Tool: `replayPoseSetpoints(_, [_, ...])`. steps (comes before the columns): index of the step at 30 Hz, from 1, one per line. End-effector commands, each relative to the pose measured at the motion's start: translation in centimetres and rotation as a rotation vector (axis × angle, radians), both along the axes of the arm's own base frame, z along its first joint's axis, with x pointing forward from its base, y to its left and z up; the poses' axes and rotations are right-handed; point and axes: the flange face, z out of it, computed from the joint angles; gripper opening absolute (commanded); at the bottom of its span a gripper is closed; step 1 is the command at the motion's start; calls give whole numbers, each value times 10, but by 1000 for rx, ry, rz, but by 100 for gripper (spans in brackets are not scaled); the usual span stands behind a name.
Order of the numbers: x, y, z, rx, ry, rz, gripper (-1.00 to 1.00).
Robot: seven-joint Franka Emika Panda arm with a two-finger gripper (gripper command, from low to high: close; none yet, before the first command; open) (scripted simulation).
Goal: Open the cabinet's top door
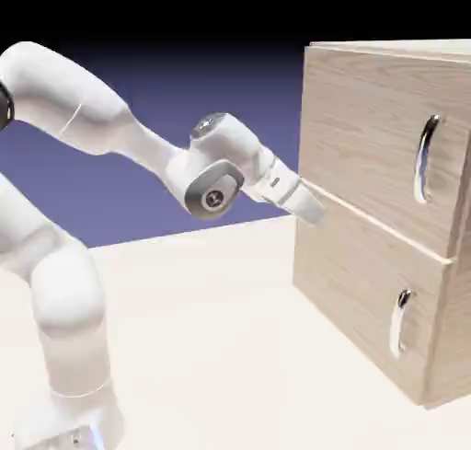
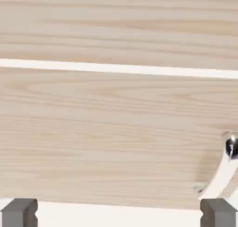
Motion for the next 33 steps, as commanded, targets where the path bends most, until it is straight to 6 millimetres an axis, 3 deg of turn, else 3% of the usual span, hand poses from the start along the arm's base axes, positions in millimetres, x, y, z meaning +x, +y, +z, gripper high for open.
replayPoseSetpoints(1, [1,2,7,-2,-14,6,0])
replayPoseSetpoints(10, [1,16,61,-15,-144,45,0])
replayPoseSetpoints(18, [-4,16,99,-19,-259,62,0])
replayPoseSetpoints(33, [-10,-14,137,-6,-464,55,0])
